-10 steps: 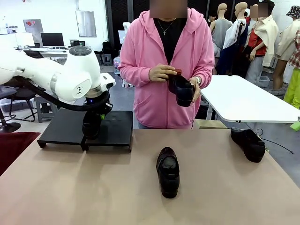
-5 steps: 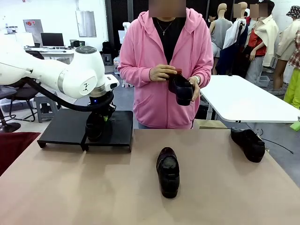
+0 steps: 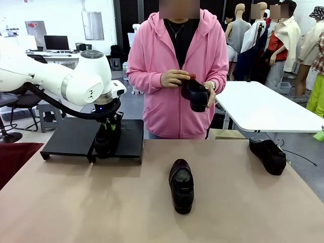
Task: Organize the shoes by placing them on the stand.
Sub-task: Place the Shoe from the middle of the table onto the Shoes Stand.
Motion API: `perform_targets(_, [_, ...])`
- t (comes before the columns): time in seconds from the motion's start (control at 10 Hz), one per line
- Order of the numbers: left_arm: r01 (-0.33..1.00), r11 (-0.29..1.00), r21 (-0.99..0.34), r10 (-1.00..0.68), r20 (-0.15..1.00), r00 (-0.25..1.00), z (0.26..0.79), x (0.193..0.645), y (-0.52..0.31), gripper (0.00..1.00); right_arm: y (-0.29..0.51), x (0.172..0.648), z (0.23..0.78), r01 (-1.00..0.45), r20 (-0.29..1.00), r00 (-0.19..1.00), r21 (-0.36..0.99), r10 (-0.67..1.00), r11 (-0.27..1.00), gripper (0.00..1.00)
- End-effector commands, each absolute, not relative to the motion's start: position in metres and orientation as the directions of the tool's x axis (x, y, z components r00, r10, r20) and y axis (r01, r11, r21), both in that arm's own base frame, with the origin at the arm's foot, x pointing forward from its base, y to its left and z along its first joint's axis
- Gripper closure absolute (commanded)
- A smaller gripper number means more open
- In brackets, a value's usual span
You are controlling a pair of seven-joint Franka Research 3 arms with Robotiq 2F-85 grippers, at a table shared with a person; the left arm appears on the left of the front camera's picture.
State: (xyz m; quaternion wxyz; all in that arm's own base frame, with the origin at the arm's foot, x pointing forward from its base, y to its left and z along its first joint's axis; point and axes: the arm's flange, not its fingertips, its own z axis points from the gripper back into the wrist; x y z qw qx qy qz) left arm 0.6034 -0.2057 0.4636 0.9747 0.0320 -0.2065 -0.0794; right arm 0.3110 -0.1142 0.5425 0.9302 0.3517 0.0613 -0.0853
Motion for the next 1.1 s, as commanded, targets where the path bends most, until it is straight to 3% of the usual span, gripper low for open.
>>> perform_targets(0.0, [0.145,0.983,0.116,-0.180,0.405,0.896,0.469,0.607,-0.210,0.00,-0.116,0.310,0.545,0.207,-0.183,0.976,0.629,-0.117,0.749,0.00])
perform_targets(0.5, [0.143,0.986,0.088,-0.167,0.439,0.883,0.486,0.565,-0.208,0.00,-0.116,0.310,0.545,0.207,-0.183,0.976,0.629,-0.117,0.749,0.00])
perform_targets(0.7, [0.168,0.985,-0.026,-0.149,0.342,0.928,0.510,0.505,-0.210,0.00,-0.116,0.310,0.545,0.207,-0.183,0.976,0.629,-0.117,0.749,0.00])
perform_targets(0.8, [0.241,0.967,-0.079,-0.206,0.306,0.929,0.525,0.454,-0.206,0.00,-0.116,0.310,0.545,0.207,-0.183,0.976,0.629,-0.117,0.749,0.00])
perform_targets(1.0, [0.259,0.943,-0.211,-0.214,0.214,0.953,0.538,0.363,-0.181,0.00,-0.116,0.310,0.545,0.207,-0.183,0.976,0.629,-0.117,0.749,0.00])
